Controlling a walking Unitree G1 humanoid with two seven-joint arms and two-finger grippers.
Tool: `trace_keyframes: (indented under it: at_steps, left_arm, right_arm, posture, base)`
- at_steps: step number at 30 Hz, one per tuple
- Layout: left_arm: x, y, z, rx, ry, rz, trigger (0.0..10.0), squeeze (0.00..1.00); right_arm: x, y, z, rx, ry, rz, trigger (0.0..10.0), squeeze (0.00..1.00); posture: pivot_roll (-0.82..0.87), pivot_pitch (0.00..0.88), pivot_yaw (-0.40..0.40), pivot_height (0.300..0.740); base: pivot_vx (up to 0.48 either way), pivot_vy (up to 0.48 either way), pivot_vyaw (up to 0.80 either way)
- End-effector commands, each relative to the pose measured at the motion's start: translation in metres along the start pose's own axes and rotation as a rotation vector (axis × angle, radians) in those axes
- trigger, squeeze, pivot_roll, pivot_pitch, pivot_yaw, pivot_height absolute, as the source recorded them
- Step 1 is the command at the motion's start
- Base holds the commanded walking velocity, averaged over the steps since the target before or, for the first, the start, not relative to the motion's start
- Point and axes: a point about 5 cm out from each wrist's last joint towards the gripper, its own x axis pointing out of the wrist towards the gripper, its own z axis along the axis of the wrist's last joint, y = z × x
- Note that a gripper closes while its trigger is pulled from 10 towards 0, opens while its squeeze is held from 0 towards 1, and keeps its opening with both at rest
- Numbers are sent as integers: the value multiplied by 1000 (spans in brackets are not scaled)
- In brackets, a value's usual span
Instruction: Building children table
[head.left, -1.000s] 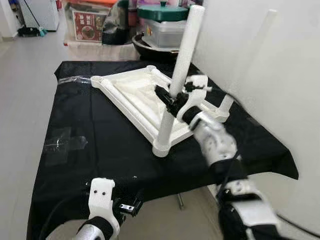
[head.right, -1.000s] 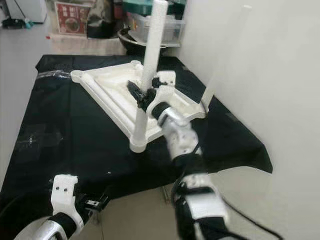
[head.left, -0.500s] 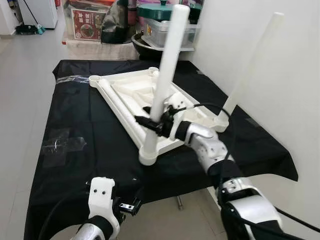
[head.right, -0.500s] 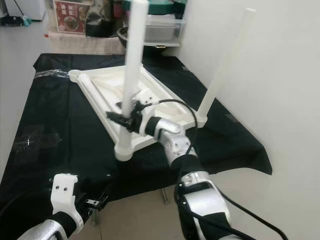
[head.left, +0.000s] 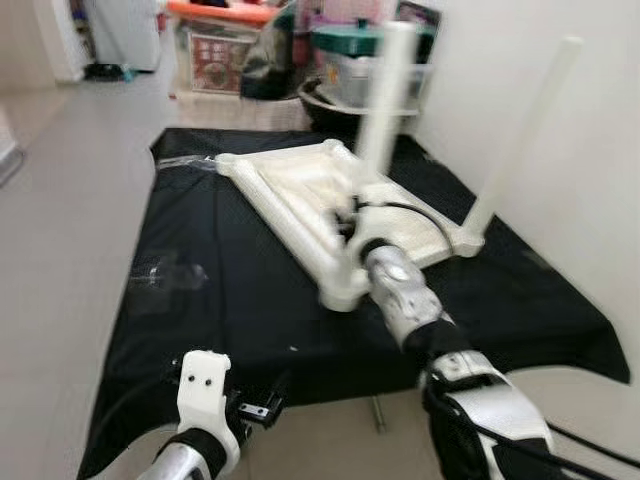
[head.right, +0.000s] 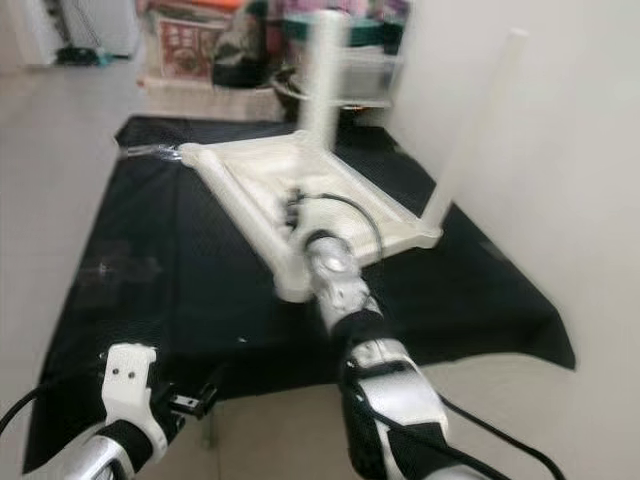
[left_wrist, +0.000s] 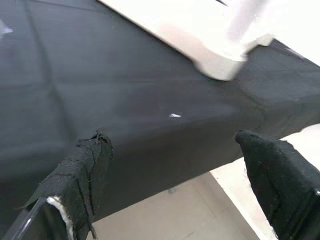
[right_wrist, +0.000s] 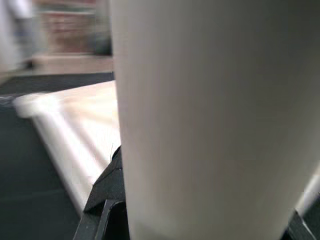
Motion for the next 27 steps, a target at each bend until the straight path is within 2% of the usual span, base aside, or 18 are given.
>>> trace_keyframes:
  at_steps: [1, 4, 5, 6, 7, 10, 12, 13, 14, 15, 16, 18, 20, 21, 24, 26, 27]
  left_arm:
    - [0, -1, -4, -12, 26, -16, 10000, 0]
    - [0, -1, -4, -12, 26, -16, 10000, 0]
    - [0, -1, -5, -12, 27, -18, 10000, 0]
    - [0, -1, -5, -12, 27, -18, 10000, 0]
    - [0, -1, -5, -12, 28, -20, 10000, 0]
    - [0, -1, -5, -13, 28, -21, 10000, 0]
    - [0, 0, -5, -12, 27, -18, 10000, 0]
    - [0, 1, -5, -11, 27, -17, 10000, 0]
    - [0, 1, -5, -11, 27, -17, 10000, 0]
    - [0, 1, -5, -11, 27, -19, 10000, 0]
    - [1, 1, -5, -7, 29, -31, 10000, 0]
    - [1, 1, -5, -7, 29, -31, 10000, 0]
    - [2, 0, -6, -4, 30, -36, 10000, 0]
    - [2, 0, -6, -4, 30, -36, 10000, 0]
    - [2, 0, -6, -8, 30, -36, 10000, 0]
    - [2, 0, -6, -8, 30, -36, 10000, 0]
    - [2, 0, -6, -8, 30, -35, 10000, 0]
  right_arm:
    - [-10, 1, -28, -103, 130, -31, 0, 0]
    - [-11, 7, -27, -111, 132, -9, 0, 0]
    - [-13, 18, -24, -70, 117, 73, 10000, 0]
    - [-13, 18, -24, -70, 117, 73, 10000, 0]
    - [-15, 29, -16, -24, 75, 143, 10000, 1000]
    - [-16, 37, -11, 7, 45, 189, 10000, 1000]
    - [-11, 45, 8, 54, -10, 272, 10000, 976]
    - [-8, 49, 20, 97, -42, 358, 10000, 0]
    - [-8, 49, 20, 97, -42, 358, 10000, 0]
    - [-6, 50, 29, 105, -78, 454, 10000, 0]
    - [-2, 48, 38, 80, -99, 650, 10000, 0]
    - [-2, 48, 38, 80, -99, 650, 10000, 0]
    - [0, 45, 38, 22, -82, 734, 10000, 0]
    - [0, 45, 38, 22, -82, 734, 10000, 0]
    - [-5, 47, 33, 1, -59, 909, 10000, 0]
    - [-5, 47, 33, 1, -59, 909, 10000, 0]
    - [-8, 50, 31, 8, -54, 965, 10000, 0]
  posture:
    - [172, 0, -145, 740]
    - [172, 0, -145, 740]
    - [173, 0, -147, 740]
    - [173, 0, -147, 740]
    - [173, 0, -147, 740]
    - [177, 0, -148, 740]
    - [178, 0, -147, 740]
    - [174, 0, -143, 740]
    - [174, 0, -143, 740]
    - [174, 0, -143, 740]
    - [177, 0, -143, 740]
    - [177, 0, -143, 740]
    - [177, 0, -143, 740]
    - [177, 0, -143, 740]
    - [186, 0, -151, 740]
    - [186, 0, -151, 740]
    - [186, 0, -151, 740]
  base:
    - [0, 0, 0]
    - [0, 0, 0]
    - [0, 0, 0]
    - [0, 0, 0]
    - [0, 0, 0]
    - [0, 0, 0]
    - [0, 0, 0]
    - [0, 0, 0]
    - [0, 0, 0]
    - [0, 0, 0]
    - [0, 0, 0]
    - [0, 0, 0]
    - [0, 0, 0]
    - [0, 0, 0]
    - [0, 0, 0]
    - [0, 0, 0]
    - [0, 0, 0]
